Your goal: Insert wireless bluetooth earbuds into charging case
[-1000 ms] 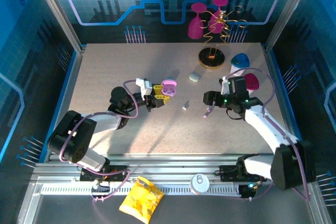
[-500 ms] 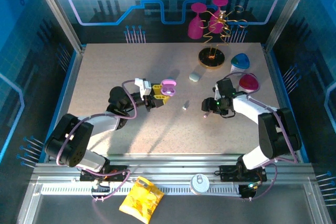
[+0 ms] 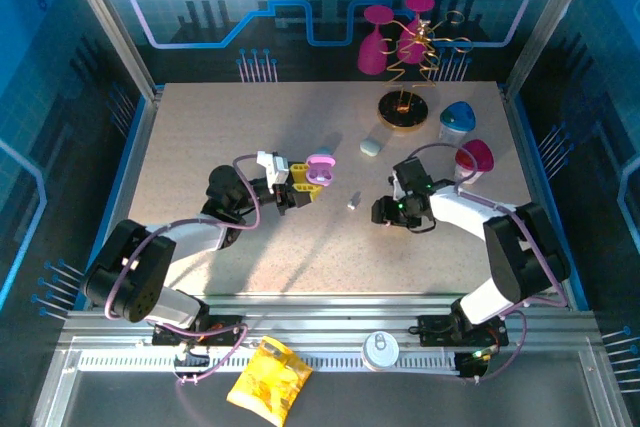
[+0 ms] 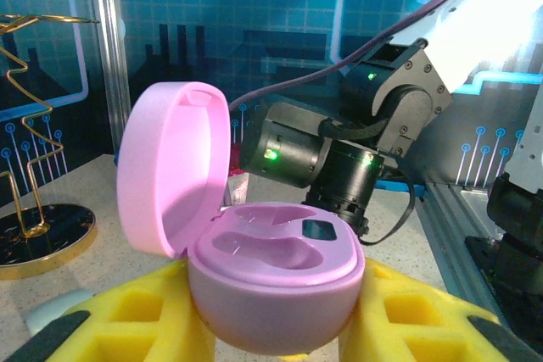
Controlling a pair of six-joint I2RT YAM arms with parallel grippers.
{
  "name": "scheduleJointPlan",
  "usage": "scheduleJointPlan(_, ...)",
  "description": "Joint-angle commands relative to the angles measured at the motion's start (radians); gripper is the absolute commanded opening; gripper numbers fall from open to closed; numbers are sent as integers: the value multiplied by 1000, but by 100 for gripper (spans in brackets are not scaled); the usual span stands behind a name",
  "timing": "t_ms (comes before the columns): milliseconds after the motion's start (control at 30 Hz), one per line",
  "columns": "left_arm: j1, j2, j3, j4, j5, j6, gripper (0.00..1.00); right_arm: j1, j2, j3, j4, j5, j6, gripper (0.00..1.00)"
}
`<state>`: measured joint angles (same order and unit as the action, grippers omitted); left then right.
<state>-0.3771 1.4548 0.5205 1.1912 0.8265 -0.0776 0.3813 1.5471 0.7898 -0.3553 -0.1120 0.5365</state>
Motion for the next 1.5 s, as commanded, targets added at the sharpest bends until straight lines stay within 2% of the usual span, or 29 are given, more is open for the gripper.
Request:
scheduleJointPlan(0,-6,25,10,62,11,-20,31,34,-22,-18,6,1,46,56)
scheduleJointPlan(267,-6,27,3,83,9,-35,31,87,-61,-8,1,-20,36,51)
scheduleJointPlan(500,-6,25,4,79,9,-33,31,82,-58,18,-33,61,7,53)
scheduleJointPlan(833,-6,2,-15,56,2,-16,32,91,62,78,-11,-15,-3,52)
scheduleJointPlan(967,-6,-12,-17,32,-4,-1,32,122,30,36,4,-2,12,53)
scheduleJointPlan(1233,-6,-1,1,48,4,-20,32,197,-10,17,27,-126,18,53)
scheduleJointPlan(1467,-6,-18,-5,46,3,-29,31,188,-50,62,-24,-3,-80,56)
